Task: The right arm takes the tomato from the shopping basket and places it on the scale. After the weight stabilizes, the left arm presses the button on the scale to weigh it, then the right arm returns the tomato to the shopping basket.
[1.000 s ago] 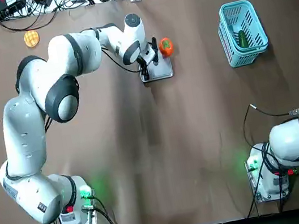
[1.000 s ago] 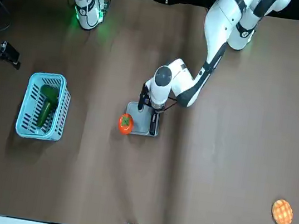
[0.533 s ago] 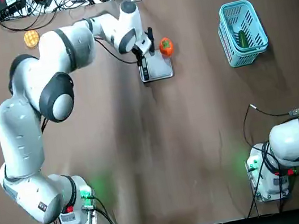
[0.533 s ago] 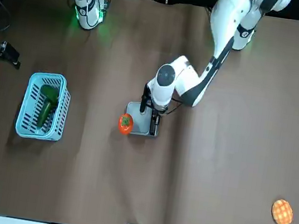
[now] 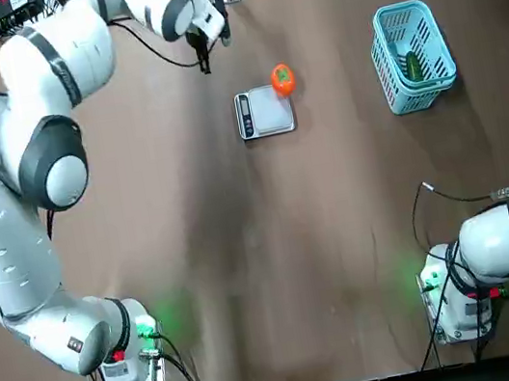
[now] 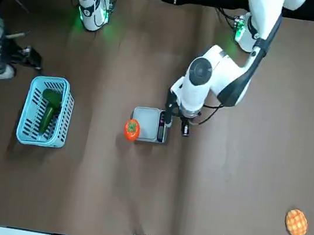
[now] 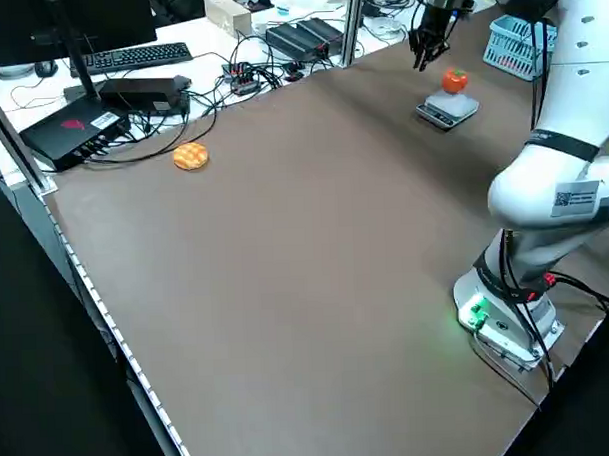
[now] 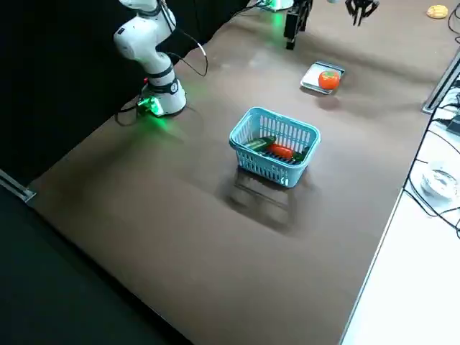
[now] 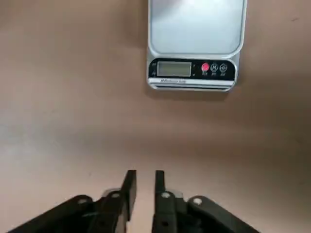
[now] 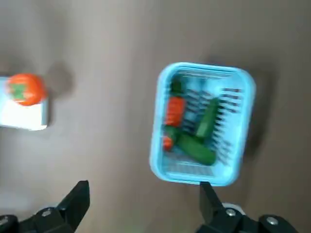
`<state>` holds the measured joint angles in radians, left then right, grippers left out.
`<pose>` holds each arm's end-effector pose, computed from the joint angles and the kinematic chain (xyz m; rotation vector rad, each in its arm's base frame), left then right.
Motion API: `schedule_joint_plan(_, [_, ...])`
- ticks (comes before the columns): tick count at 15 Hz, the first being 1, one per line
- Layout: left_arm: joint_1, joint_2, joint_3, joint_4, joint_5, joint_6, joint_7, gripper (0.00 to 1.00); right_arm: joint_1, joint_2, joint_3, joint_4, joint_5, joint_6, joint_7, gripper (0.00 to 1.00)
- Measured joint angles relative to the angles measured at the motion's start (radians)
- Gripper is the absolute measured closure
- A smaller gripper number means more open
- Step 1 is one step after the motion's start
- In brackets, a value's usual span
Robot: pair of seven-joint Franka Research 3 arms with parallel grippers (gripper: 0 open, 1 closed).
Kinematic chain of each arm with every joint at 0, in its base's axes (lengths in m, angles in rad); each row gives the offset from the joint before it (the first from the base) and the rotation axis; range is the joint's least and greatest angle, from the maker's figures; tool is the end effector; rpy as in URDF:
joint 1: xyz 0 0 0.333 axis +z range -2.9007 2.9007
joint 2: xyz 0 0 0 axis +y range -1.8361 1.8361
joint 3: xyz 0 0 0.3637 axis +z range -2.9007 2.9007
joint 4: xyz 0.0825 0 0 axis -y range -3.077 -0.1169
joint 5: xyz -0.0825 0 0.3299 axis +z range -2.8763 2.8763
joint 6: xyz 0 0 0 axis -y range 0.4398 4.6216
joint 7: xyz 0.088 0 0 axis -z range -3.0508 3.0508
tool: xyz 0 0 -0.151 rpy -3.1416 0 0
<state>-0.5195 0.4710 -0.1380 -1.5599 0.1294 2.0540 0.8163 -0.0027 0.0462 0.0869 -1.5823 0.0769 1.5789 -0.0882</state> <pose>0.5399 -0.3840 0.4005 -2.2405 2.1223 -0.0371 0.5110 0.0536 0.6012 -3.0487 -0.2596 0.0754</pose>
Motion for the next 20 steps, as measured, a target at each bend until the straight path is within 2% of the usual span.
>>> schedule_joint_plan(4, [0.043, -0.041, -0.004, 0.0, 0.0, -0.068, -0.009, 0.41, 0.001, 0.052, -0.003, -0.014, 0.25, 0.012, -0.001, 0.01])
schedule_joint_plan(8, [0.132, -0.109, -0.005, 0.001, 0.0, -0.18, -0.013, 0.04, 0.006, 0.188, -0.001, -0.032, 0.53, 0.083, -0.029, 0.01])
schedule_joint_plan(9, [0.168, -0.13, -0.006, 0.001, 0.0, -0.215, -0.013, 0.0, 0.013, 0.224, 0.0, -0.042, 0.581, 0.113, -0.06, 0.01])
schedule_joint_plan(13, [0.328, -0.198, -0.008, 0.0, -0.002, -0.356, -0.013, 0.0, 0.087, 0.317, 0.003, -0.121, 0.754, 0.295, -0.185, 0.0])
schedule_joint_plan(15, [0.409, -0.219, -0.008, 0.0, -0.012, -0.391, -0.012, 0.0, 0.132, 0.353, 0.006, -0.142, 0.821, 0.352, -0.242, 0.0])
schedule_joint_plan(16, [0.457, -0.237, -0.008, 0.0, -0.019, -0.425, -0.011, 0.0, 0.158, 0.397, 0.006, -0.149, 0.888, 0.408, -0.321, 0.0])
schedule_joint_plan(20, [0.476, -0.271, -0.006, 0.001, -0.019, -0.47, -0.032, 0.0, 0.162, 0.508, 0.004, -0.158, 1.066, 0.462, -0.541, 0.0])
